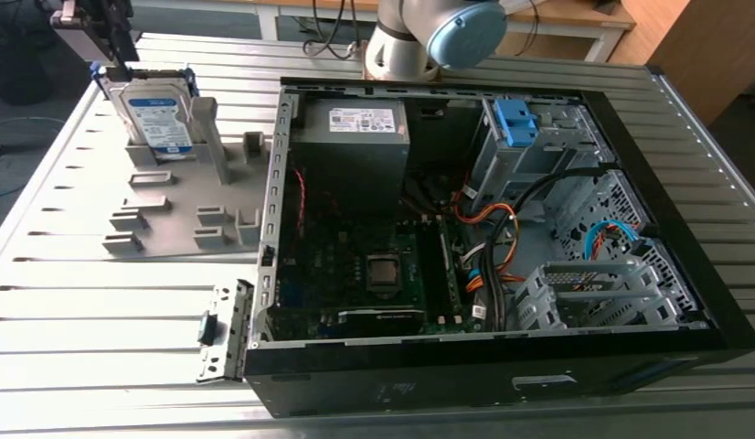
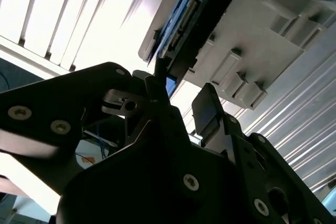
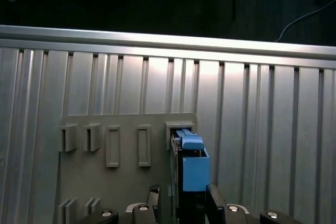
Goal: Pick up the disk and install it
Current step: 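Pick up the disk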
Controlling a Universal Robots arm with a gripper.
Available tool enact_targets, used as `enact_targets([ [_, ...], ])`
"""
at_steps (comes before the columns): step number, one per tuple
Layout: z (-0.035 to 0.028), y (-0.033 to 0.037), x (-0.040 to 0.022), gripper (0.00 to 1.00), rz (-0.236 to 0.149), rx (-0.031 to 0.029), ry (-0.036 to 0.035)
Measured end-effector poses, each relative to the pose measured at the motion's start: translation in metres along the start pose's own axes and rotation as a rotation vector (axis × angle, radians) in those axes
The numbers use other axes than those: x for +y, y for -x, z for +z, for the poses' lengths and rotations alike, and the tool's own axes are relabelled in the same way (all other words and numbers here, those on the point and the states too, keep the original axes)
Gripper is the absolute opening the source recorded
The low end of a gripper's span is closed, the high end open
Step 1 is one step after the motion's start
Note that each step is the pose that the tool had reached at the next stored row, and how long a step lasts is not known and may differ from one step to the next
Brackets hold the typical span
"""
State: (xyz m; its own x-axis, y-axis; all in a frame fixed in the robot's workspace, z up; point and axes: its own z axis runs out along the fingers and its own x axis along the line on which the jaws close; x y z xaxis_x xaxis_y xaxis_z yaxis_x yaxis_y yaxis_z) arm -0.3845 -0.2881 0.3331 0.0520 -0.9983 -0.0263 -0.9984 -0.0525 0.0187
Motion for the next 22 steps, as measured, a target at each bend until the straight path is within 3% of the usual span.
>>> enact_targets([
  [2,0.0009,0.0000,-0.0001,0.47,-0.011,-0.0111,-0.0002],
  [3,0.0014,0.0000,-0.0001,0.47,-0.016,-0.0128,-0.0002],
  [7,0.0031,0.0006,-0.0001,0.47,-0.038,-0.0124,0.0008],
  [14,0.0084,0.0060,-0.0005,0.47,-0.041,-0.0124,0.0009],
  [22,0.0201,0.0064,-0.0008,0.47,-0.041,-0.0106,0.0013],
])
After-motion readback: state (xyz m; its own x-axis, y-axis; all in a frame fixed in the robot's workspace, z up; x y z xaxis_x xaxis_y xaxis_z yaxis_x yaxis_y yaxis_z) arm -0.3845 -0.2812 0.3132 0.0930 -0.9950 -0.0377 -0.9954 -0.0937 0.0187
